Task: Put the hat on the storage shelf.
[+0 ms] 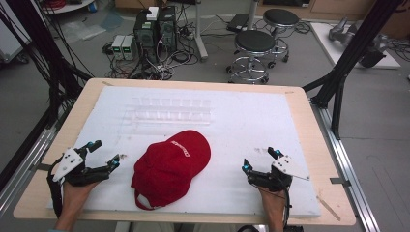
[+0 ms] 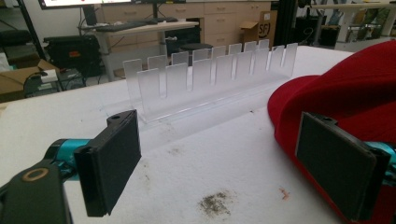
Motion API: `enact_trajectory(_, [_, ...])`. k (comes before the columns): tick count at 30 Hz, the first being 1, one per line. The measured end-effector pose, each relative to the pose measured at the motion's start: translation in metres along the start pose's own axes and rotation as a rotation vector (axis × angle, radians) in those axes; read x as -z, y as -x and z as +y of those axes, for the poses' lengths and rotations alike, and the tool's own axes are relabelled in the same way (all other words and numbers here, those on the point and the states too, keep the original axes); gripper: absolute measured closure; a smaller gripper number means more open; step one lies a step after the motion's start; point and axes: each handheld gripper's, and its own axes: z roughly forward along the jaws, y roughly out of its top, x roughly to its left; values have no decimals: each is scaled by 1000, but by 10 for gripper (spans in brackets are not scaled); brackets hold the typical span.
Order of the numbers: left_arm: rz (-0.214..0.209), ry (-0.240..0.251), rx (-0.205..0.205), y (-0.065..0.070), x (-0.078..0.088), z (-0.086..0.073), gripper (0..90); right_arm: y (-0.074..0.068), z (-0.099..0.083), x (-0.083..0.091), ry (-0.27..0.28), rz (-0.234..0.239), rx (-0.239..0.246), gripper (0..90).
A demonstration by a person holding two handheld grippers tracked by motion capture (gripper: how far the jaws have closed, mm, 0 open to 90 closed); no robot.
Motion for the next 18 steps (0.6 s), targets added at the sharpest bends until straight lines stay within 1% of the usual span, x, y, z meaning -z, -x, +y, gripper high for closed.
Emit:
enact_trajectory(2, [0, 5, 1, 0, 0, 0, 145, 2, 0, 1, 4, 8, -34, 4])
enact_trajectory(4, [1, 6, -3, 0, 1, 0, 145, 3, 0, 1, 8, 12, -36, 4])
enact_trajectory(6, [1, 8, 4, 0, 0, 0, 145, 3, -1, 2, 17, 15, -47, 4])
enact_trajectory(9, [1, 8, 4, 0, 0, 0, 145, 4, -1, 3, 31, 16, -45, 4])
enact_trajectory(12, [3, 7, -2, 1, 0, 0, 145, 4, -1, 3, 30, 17, -48, 4])
enact_trajectory(14, [3, 9, -7, 1, 0, 0, 145, 4, -1, 3, 28, 17, -40, 4])
enact_trajectory(15, [4, 11, -7, 1, 0, 0, 145, 3, -1, 3, 26, 16, -42, 4])
enact_trajectory(18, [2, 11, -4, 0, 1, 0, 145, 3, -1, 3, 28, 13, -28, 4])
